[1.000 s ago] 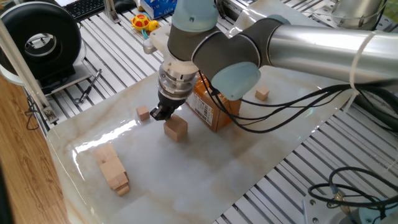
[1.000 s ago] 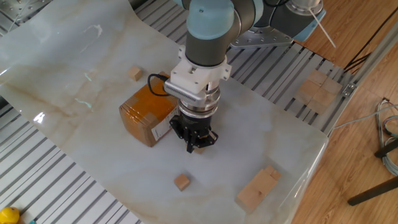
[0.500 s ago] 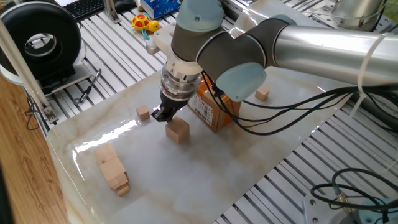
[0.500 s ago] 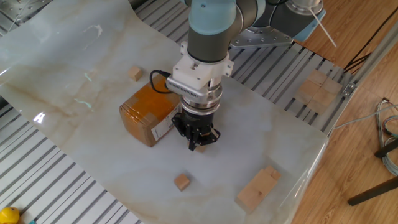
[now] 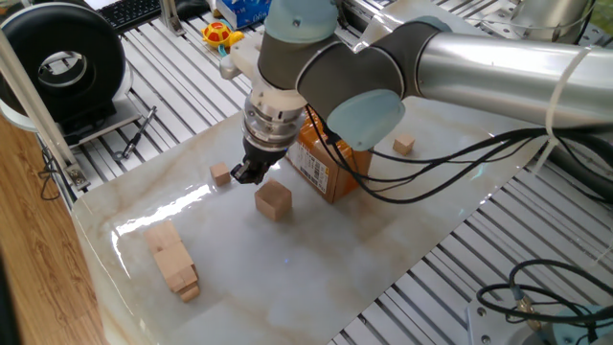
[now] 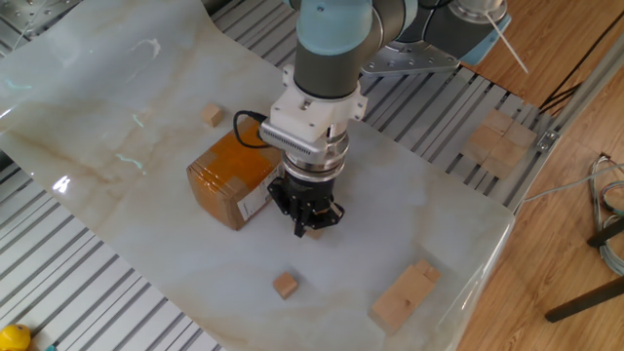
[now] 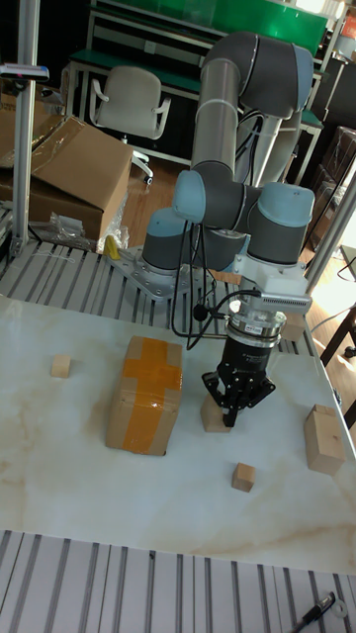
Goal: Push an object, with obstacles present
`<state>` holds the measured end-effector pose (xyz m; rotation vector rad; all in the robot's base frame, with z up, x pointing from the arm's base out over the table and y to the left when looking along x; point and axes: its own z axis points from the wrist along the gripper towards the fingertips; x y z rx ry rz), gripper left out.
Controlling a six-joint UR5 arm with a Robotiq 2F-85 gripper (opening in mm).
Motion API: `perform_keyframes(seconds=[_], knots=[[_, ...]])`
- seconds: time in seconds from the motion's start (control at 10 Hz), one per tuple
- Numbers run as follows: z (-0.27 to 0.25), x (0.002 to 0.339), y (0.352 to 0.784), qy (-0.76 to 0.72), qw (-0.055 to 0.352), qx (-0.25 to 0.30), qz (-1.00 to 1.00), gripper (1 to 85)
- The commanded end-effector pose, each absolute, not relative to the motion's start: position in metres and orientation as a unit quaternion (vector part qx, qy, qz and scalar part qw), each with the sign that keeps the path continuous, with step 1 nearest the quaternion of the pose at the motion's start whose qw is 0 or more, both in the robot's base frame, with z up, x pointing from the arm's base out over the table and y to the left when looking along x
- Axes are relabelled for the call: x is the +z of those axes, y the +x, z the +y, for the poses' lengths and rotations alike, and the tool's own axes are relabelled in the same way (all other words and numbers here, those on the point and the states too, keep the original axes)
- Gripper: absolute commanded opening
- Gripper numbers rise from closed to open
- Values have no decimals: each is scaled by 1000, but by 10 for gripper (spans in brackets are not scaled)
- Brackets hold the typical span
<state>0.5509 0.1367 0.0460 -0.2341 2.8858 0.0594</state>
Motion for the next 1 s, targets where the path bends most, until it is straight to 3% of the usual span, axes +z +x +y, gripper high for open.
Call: perform_keyframes(seconds=[0.0,0.9], knots=[[115,45,560,-113,121,5,986,13],[86,48,543,-104,128,11,986,13]])
